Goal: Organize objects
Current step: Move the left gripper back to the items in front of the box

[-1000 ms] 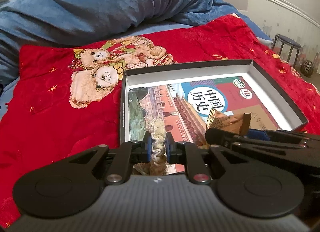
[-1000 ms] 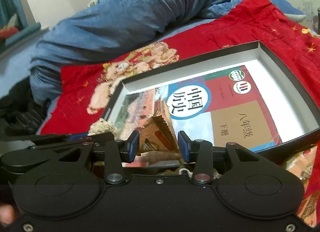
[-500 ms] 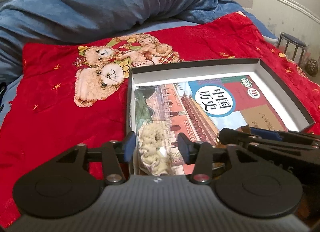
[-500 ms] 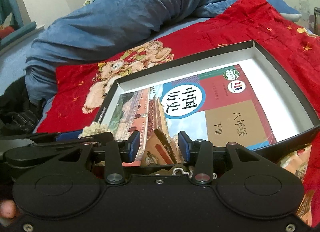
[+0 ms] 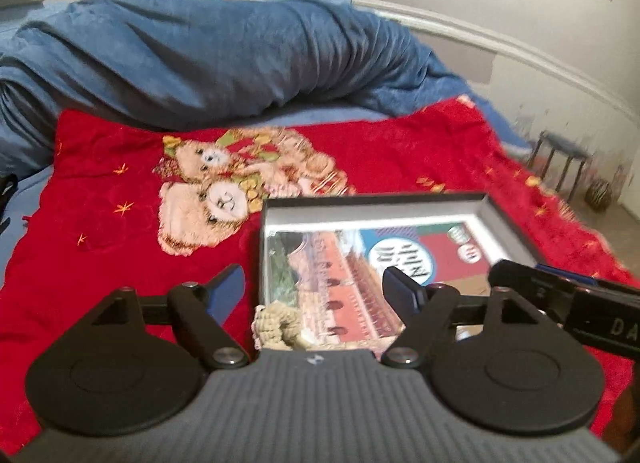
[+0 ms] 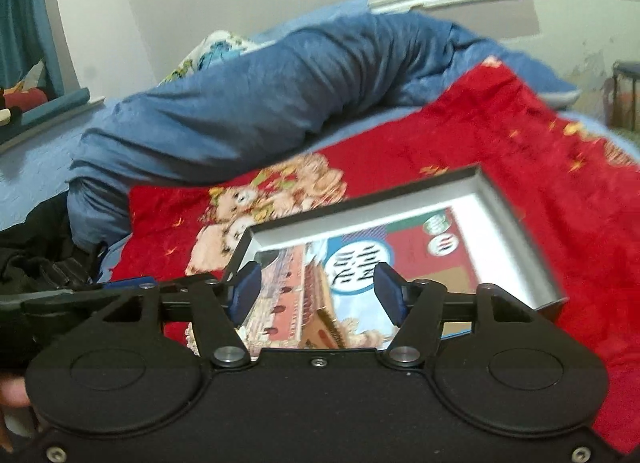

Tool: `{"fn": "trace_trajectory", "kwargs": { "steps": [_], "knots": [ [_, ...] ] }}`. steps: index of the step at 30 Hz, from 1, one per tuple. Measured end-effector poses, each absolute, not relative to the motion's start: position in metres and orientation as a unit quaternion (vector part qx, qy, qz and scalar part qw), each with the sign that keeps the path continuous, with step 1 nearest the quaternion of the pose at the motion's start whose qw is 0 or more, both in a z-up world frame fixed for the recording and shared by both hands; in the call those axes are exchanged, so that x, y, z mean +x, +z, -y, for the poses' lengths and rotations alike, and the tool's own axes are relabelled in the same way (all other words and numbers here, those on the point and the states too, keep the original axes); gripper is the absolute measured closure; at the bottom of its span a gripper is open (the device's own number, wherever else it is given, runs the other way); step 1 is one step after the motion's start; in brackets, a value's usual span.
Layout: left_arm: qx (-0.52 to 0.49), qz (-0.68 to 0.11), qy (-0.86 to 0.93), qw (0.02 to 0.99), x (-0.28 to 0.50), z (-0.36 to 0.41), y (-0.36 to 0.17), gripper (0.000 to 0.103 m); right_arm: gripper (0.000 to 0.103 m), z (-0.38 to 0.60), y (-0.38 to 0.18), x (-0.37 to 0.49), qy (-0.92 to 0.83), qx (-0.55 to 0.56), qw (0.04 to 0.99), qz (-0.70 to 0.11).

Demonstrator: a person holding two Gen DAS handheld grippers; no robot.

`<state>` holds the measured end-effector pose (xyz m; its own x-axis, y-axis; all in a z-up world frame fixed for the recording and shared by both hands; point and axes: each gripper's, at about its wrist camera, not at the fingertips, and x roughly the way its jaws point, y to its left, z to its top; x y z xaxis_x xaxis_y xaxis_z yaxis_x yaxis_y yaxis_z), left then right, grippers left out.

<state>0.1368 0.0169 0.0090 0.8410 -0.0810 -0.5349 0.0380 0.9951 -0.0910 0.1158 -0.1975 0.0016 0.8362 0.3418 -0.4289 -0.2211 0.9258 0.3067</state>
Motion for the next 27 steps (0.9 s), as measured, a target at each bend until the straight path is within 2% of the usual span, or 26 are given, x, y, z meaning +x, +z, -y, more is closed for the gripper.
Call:
{"fn": "trace_trajectory", "kwargs": {
  "steps": [6, 12, 20, 27],
  "knots": [
    [-0.057, -0.234, -0.085, 0.967, 0.11, -0.014, 0.03, 0.018, 0.034, 0.221, 0.035, 0.072, 0.098, 0.098, 0.97, -0.2],
    [-0.044, -0.223, -0.13, 0.965, 0.084, 0.001, 0.036, 0.018, 0.028, 0.236, 0.053, 0.031, 0.069, 0.078, 0.979, -0.175],
    [-0.004, -0.226, -0.168, 0.959, 0.064, 0.031, 0.024, 0.018, 0.028, 0.263, 0.038, -0.011, 0.018, 0.125, 0.968, -0.216],
    [-0.003, -0.269, -0.185, 0.945, 0.06, 0.056, 0.003, 0.018, 0.028, 0.276, 0.001, -0.002, -0.033, 0.19, 0.944, -0.268]
  ]
}}
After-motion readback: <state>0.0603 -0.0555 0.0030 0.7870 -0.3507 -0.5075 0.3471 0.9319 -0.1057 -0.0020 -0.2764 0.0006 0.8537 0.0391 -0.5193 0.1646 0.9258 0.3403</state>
